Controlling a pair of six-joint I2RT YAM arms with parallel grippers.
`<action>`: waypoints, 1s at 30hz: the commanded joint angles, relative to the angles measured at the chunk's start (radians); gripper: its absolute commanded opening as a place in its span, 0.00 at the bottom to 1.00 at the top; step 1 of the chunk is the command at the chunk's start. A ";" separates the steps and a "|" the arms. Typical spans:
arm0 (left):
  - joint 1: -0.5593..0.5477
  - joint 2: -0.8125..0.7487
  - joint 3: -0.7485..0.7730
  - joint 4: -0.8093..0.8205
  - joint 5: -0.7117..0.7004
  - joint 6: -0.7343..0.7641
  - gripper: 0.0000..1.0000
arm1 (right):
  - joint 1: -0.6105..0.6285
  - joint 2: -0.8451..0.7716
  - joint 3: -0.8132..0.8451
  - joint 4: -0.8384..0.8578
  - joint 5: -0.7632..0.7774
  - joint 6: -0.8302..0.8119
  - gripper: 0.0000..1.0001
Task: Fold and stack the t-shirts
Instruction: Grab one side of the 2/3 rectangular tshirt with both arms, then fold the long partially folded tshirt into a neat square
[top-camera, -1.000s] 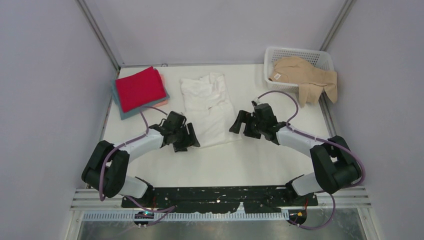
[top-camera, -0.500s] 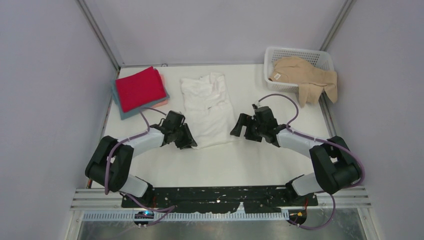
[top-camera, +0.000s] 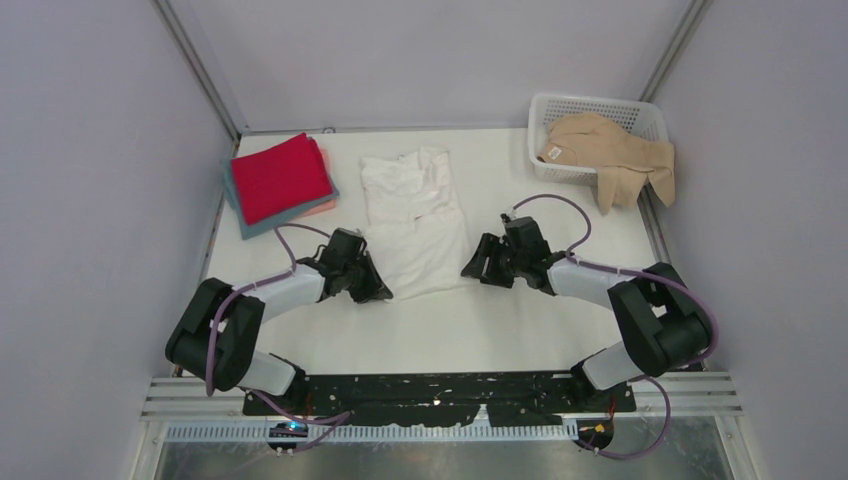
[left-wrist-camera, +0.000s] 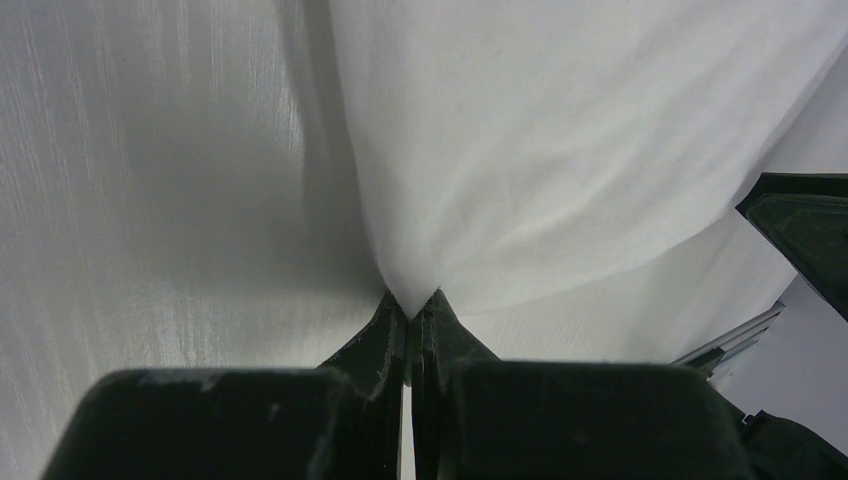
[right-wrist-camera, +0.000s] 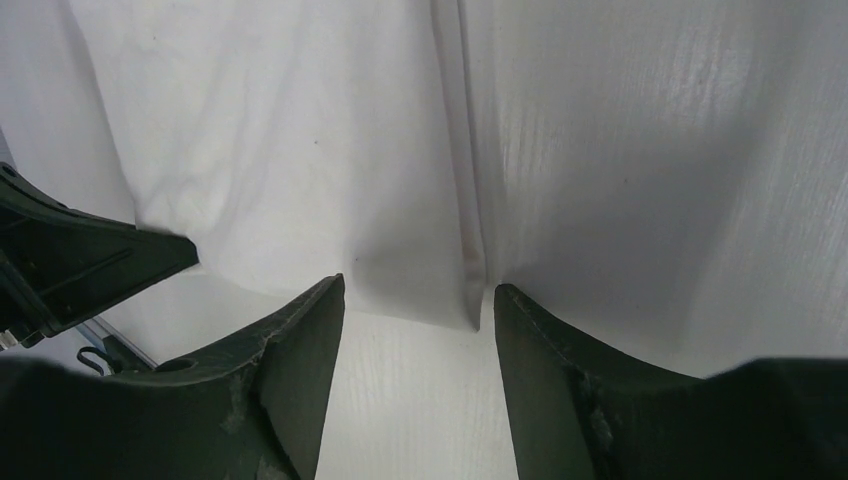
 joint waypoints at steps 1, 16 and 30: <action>-0.003 0.014 -0.035 -0.039 -0.012 0.008 0.00 | 0.012 0.023 -0.002 0.019 -0.011 0.031 0.58; -0.062 -0.141 -0.085 -0.110 -0.043 0.026 0.00 | 0.026 -0.123 -0.037 -0.066 0.024 -0.034 0.06; -0.267 -0.810 -0.171 -0.428 0.003 -0.001 0.00 | 0.050 -0.707 -0.120 -0.424 -0.250 -0.098 0.06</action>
